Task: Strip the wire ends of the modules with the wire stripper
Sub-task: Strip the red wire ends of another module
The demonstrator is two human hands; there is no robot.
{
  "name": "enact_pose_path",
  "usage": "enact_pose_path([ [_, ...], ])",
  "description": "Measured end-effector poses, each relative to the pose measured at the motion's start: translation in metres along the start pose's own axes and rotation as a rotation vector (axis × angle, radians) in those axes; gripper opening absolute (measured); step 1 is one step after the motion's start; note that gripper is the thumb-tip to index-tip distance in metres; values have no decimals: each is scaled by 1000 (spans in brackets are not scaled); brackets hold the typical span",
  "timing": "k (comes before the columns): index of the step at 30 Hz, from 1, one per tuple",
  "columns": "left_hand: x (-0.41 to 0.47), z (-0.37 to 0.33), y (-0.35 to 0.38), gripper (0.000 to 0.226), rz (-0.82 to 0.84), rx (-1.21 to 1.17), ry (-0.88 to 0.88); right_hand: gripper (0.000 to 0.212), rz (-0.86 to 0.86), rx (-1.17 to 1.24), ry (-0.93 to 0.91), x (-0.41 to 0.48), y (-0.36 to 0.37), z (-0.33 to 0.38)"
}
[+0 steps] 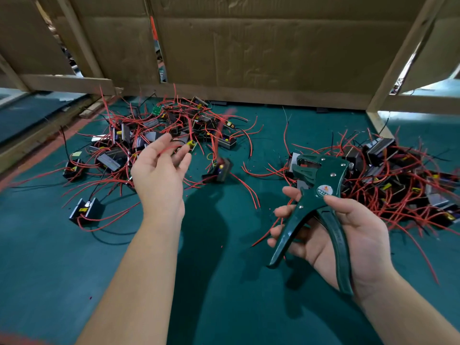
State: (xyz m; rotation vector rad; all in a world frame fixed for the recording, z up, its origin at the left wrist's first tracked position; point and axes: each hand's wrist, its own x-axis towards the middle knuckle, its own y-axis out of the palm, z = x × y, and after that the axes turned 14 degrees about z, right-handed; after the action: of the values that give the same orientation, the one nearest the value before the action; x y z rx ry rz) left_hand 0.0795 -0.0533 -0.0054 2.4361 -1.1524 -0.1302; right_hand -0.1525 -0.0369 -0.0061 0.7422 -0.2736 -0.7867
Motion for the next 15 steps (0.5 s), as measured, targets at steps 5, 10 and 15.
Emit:
enact_pose_path([
  [5,-1,2,0,35,38,182,-58,60,-3,-5,2,0,-1,-1],
  [10,-7,6,-5,56,160,1069,11,67,12,12,2,-1,-1,0],
  [15,-29,-5,5,43,-141,1300,523,68,14,10,1,0,-1,1],
])
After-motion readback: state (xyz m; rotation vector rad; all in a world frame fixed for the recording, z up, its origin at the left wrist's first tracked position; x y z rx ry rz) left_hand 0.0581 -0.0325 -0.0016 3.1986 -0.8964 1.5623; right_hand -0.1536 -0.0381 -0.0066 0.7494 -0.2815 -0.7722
